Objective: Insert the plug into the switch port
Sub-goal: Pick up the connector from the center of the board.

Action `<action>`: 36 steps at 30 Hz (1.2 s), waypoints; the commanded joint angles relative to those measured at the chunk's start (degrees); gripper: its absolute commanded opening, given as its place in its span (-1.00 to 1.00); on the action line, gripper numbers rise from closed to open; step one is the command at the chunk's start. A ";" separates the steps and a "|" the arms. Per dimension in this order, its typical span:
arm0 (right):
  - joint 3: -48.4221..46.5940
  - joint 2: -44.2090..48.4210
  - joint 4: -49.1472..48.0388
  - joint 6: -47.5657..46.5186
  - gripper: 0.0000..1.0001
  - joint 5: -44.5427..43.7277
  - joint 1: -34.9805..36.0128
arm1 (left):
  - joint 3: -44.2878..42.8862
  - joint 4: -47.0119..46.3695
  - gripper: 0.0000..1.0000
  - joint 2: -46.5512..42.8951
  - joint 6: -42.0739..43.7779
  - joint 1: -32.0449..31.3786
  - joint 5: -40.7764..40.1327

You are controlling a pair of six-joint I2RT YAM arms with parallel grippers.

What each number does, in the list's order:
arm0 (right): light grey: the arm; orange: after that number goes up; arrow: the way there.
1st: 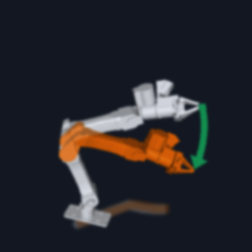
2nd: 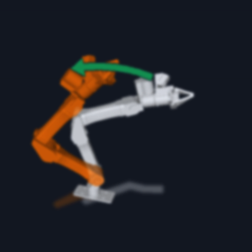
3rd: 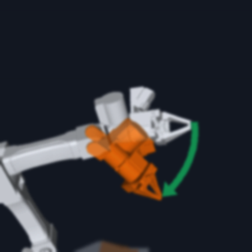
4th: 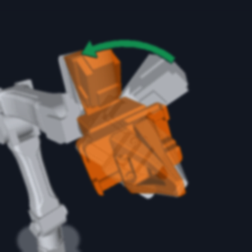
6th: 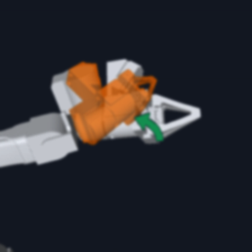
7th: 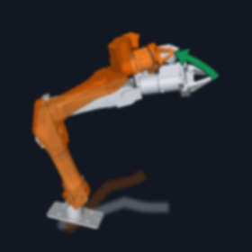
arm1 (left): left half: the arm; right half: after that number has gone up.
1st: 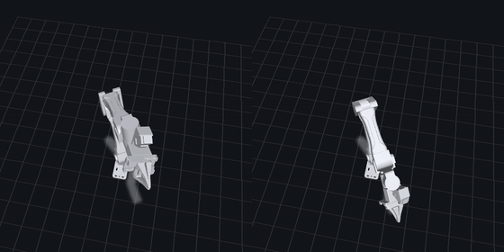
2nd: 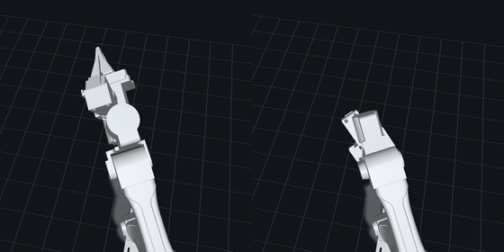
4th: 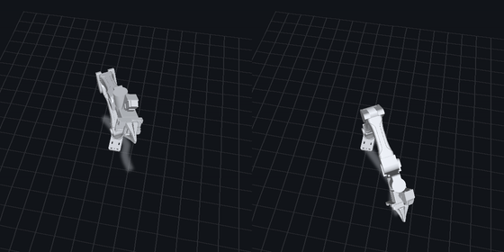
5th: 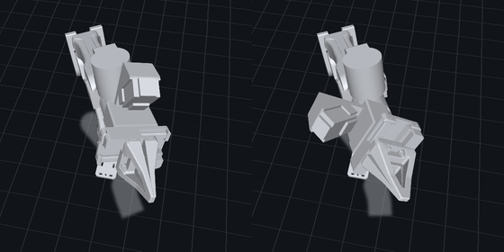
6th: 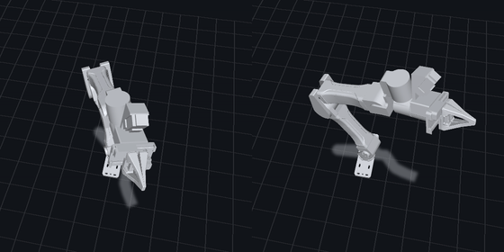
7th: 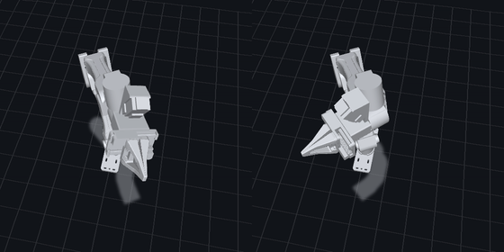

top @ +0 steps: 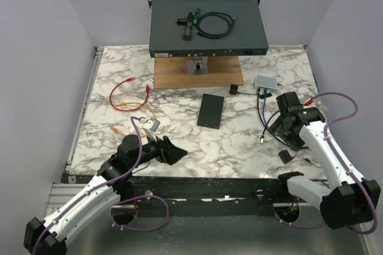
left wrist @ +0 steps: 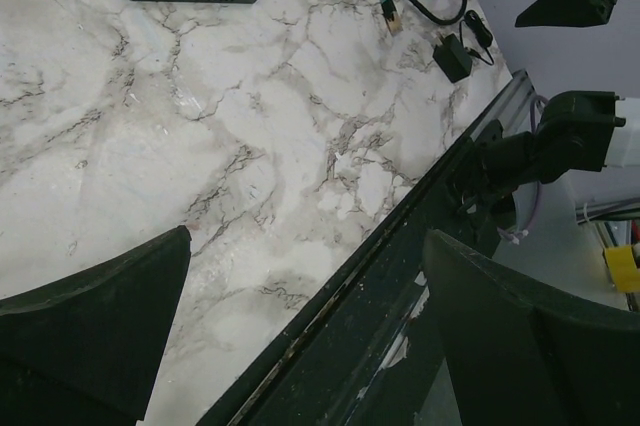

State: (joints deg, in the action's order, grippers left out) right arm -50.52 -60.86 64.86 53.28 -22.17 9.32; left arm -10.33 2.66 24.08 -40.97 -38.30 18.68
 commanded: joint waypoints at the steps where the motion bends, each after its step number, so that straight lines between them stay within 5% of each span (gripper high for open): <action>1: 0.09 -1.60 3.87 8.84 0.64 -7.44 0.05 | 1.10 -1.60 0.97 -0.26 0.41 0.27 2.50; 9: -2.35 -4.39 1.48 15.29 0.69 -18.26 -2.18 | 1.49 -2.39 0.97 0.19 0.02 -0.55 3.64; 18: -0.58 -12.02 -9.47 9.20 0.68 -14.11 -19.38 | 1.71 -5.00 0.97 1.63 -0.25 -0.89 4.77; 36: 9.47 -8.43 -21.79 6.89 0.59 -11.75 -37.76 | 1.89 -10.52 0.97 9.78 -0.86 -0.81 8.45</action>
State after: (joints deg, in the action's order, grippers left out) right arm -41.91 -72.71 47.81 61.21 -33.58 -24.05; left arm -9.17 -4.75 32.93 -41.67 -39.03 24.71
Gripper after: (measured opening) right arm 0.797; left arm 0.984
